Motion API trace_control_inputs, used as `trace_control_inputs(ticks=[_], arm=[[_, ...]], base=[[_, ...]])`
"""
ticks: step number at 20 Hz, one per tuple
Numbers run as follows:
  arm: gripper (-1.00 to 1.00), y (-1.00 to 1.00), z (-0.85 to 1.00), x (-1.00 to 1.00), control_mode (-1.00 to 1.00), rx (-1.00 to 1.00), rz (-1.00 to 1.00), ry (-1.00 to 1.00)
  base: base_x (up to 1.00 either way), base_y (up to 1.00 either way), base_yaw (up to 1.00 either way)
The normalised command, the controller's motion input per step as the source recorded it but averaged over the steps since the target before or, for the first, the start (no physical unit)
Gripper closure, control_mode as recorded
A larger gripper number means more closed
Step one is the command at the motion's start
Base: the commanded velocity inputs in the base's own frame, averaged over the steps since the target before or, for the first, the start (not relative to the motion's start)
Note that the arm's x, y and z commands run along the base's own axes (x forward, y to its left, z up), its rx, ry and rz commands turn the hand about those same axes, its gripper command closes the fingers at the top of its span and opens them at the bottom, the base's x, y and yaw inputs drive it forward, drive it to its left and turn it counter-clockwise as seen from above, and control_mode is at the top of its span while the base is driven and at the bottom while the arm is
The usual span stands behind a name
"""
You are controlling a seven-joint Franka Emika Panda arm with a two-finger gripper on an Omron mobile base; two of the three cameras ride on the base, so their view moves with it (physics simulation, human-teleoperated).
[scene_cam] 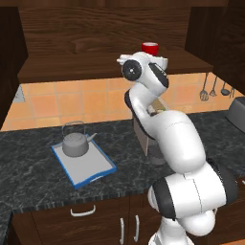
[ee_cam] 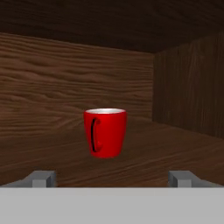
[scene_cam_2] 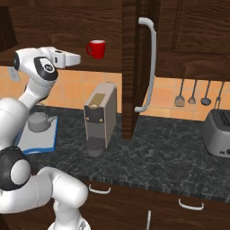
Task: Pick the kettle from the counter and place it on the tray. Then pick the mug from the cabinet and place it on the tray. Then close the cabinet doors.
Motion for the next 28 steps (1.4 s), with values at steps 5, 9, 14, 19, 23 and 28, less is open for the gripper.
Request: trace_control_inputs(ticks=[5, 9, 14, 19, 23, 28], arm=[[-1.0, -0.1, 0.0, 0.43, -1.0, 0.02, 0.0, 0.0], [-1.0, -0.23, 0.0, 0.4, -1.0, 0.06, 0.0, 0.0], [-1.0, 0.0, 0.01, 0.25, -1.0, 0.01, 0.0, 0.0], [-1.0, -0.17, 0.07, 0.45, -1.0, 0.03, 0.0, 0.01], [-1.0, -0.06, 0.0, 0.45, -1.0, 0.0, 0.0, 0.0], [-1.0, -0.28, 0.0, 0.11, -1.0, 0.03, 0.0, 0.0]], base=[[0.0, 0.0, 0.0], [0.0, 0.0, 0.0], [0.0, 0.0, 0.0], [0.0, 0.0, 0.0], [0.0, 0.0, 0.0], [0.0, 0.0, 0.0]])
